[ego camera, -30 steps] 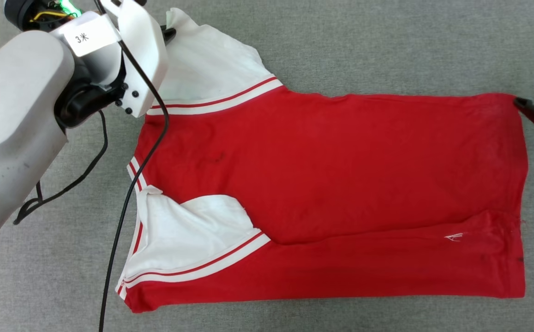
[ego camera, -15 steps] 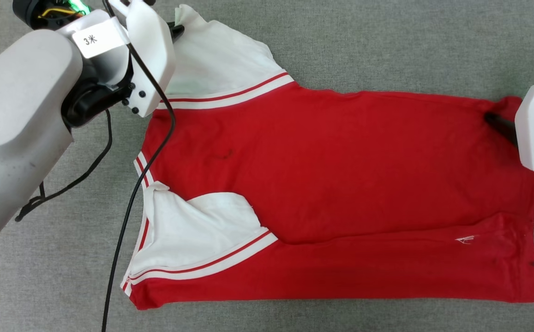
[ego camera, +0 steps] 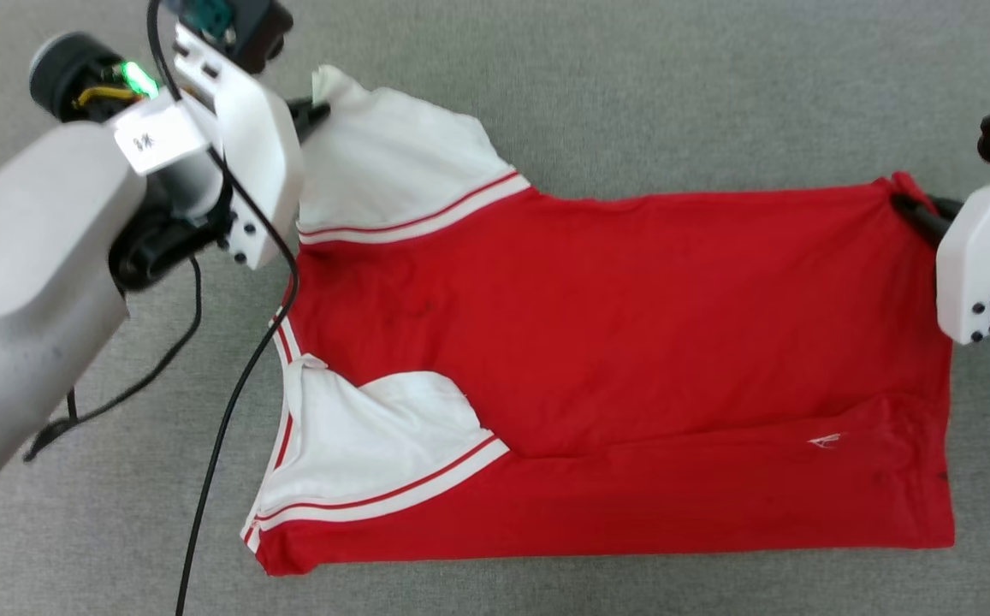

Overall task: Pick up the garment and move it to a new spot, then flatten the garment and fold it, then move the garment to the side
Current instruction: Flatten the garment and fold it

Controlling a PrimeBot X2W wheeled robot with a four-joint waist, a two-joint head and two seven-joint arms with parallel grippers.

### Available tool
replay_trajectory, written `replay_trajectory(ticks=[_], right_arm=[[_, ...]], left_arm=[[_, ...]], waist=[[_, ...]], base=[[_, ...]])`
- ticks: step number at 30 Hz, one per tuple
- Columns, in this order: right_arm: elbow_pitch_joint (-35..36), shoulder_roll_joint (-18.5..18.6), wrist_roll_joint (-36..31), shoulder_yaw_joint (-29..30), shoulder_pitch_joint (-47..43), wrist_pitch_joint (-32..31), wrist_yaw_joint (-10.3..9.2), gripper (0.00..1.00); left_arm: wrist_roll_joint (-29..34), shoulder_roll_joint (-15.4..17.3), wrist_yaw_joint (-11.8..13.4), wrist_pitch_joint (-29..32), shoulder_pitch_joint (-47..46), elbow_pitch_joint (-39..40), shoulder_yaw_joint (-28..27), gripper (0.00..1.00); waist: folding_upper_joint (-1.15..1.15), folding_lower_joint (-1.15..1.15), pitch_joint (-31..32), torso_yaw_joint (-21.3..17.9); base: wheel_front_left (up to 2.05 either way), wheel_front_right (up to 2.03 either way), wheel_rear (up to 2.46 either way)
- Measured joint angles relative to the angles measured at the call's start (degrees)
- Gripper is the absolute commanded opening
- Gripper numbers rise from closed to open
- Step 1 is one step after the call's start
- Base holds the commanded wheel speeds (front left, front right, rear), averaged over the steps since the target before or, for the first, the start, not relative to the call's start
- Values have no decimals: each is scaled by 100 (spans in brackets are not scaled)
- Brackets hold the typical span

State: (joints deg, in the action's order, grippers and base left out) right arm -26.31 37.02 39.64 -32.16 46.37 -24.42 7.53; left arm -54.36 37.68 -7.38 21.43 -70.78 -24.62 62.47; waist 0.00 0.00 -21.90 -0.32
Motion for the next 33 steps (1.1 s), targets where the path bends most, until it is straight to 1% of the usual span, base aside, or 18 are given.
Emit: replay_trajectory(ticks=[4,9,14,24,28,33], right_arm=[[179,33,87,-56,-351,360,0,0],[444,135,116,-45,-905,621,0,0],[716,270,91,73,-1473,709,0,0],[1260,309,75,505,-2803,726,0,0],[1403,242,82,677,-3332,675,0,0],[1414,102,63,800,-3792,573,0,0]], left_arm=[[-91,157,96,-177,447,198,24,0],[-243,426,383,-370,1121,723,54,0],[-381,724,744,-536,1780,1285,121,0],[-610,1171,1352,-750,3030,2097,393,0],[-756,1224,1496,-803,3406,2245,486,0],[-864,1212,1596,-858,3693,2203,563,0]], waist=[[0,0,323,-5],[0,0,704,5],[0,-1,998,46],[0,-1,1429,90],[0,-1,1501,92],[0,0,1461,71]], base=[[0,0,0],[0,0,0],[0,0,0],[0,0,0],[0,0,0],[0,0,0]])
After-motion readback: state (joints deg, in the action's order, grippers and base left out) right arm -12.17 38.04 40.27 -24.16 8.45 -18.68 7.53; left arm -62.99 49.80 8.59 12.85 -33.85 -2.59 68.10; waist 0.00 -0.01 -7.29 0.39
